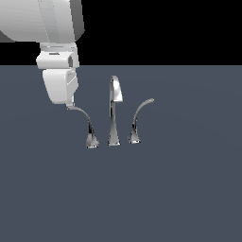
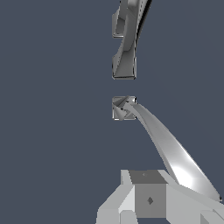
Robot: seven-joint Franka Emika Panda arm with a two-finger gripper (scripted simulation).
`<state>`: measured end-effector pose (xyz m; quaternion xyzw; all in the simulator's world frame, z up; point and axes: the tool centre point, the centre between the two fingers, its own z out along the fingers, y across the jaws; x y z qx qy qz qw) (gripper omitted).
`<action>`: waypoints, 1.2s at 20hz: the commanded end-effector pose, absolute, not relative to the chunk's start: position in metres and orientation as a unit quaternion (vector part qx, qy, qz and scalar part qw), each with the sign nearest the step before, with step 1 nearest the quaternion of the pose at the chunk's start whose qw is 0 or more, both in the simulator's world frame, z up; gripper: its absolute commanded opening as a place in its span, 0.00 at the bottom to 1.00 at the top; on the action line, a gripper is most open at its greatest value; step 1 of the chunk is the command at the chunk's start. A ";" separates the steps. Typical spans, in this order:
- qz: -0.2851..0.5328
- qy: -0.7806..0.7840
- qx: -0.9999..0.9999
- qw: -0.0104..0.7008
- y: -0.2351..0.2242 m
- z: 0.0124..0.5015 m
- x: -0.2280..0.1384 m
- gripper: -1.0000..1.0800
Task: Turn on the faucet by rotating a designated handle.
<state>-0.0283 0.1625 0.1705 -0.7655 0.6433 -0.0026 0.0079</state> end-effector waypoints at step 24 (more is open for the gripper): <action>0.000 0.640 -0.768 0.001 0.113 0.170 -0.078 0.00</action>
